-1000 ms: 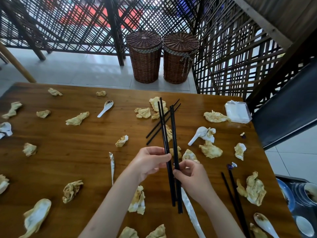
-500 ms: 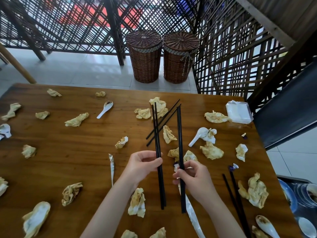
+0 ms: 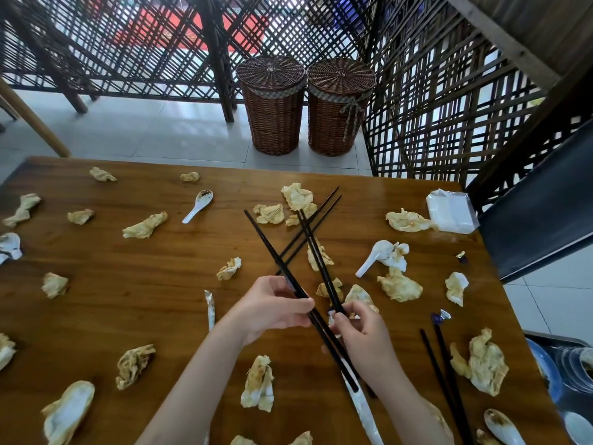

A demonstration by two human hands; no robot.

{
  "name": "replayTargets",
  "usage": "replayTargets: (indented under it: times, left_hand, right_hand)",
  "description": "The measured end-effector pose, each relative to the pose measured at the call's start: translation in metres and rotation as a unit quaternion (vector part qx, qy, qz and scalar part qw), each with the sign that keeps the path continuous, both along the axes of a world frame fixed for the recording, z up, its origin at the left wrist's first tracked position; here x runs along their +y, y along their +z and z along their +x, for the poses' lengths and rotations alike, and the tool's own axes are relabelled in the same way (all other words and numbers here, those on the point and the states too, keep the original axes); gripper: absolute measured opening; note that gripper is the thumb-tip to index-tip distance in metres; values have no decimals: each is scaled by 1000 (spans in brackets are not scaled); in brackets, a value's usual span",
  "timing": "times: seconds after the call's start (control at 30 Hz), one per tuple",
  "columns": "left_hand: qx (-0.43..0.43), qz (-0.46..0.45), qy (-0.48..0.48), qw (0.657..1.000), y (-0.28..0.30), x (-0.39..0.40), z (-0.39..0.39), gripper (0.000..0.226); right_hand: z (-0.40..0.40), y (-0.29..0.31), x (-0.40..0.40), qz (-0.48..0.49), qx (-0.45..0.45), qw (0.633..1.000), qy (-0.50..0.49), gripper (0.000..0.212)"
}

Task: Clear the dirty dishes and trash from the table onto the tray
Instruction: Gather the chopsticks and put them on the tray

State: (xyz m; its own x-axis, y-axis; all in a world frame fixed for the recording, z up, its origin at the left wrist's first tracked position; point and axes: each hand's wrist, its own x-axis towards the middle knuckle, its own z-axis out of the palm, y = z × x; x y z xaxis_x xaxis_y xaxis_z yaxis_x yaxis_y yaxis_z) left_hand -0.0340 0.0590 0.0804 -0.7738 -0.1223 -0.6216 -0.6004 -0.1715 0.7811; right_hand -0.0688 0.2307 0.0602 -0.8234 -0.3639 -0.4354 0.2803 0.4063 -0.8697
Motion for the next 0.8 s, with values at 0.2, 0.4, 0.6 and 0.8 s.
replayTargets:
  times: [0.2, 0.4, 0.6, 0.8]
  left_hand:
    - [12, -47, -27, 998, 0, 4, -4, 20]
    - [27, -104, -43, 993, 1, 10, -7, 11]
    - [42, -89, -3, 995, 3, 5, -4, 13]
    - [43, -55, 103, 992, 3, -5, -6, 20]
  right_hand:
    - [1, -1, -3, -15, -27, 999, 7, 7]
    - [2, -6, -1, 13, 14, 1000, 19, 10]
    - [3, -14, -1, 39, 72, 996, 27, 14]
    - [5, -18, 2, 52, 90, 993, 56, 14]
